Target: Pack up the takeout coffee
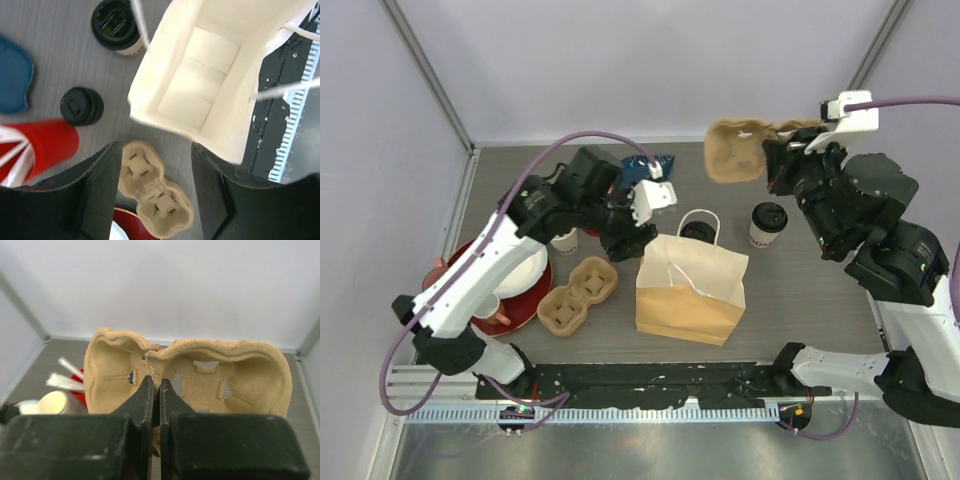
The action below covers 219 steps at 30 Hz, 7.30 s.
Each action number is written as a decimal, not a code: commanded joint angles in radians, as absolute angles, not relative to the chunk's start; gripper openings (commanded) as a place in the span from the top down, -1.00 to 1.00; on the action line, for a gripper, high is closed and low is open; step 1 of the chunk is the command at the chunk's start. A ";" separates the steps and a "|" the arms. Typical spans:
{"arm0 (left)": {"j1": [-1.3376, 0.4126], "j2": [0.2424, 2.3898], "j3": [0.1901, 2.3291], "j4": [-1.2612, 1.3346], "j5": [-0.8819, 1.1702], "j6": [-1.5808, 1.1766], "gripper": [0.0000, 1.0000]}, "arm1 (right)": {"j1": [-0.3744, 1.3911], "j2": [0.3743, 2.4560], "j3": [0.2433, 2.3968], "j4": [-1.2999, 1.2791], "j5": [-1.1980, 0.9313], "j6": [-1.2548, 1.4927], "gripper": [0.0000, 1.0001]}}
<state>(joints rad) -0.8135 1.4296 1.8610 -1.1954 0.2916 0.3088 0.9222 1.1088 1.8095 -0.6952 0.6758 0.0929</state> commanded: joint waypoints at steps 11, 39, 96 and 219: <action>-0.874 1.716 2.060 -1.141 0.364 0.561 -0.33 | 0.493 1.198 1.786 -0.801 0.305 0.094 0.99; -0.867 1.427 1.677 -1.072 -0.043 0.104 1.00 | 0.468 1.177 1.904 -0.908 -0.193 0.215 0.99; -0.831 1.405 1.646 -1.009 0.268 0.023 1.00 | 0.833 1.143 1.344 -0.632 -0.023 0.186 0.99; -0.690 1.290 1.402 -0.741 0.428 -0.235 1.00 | 1.031 1.549 0.954 -0.761 0.181 0.499 0.74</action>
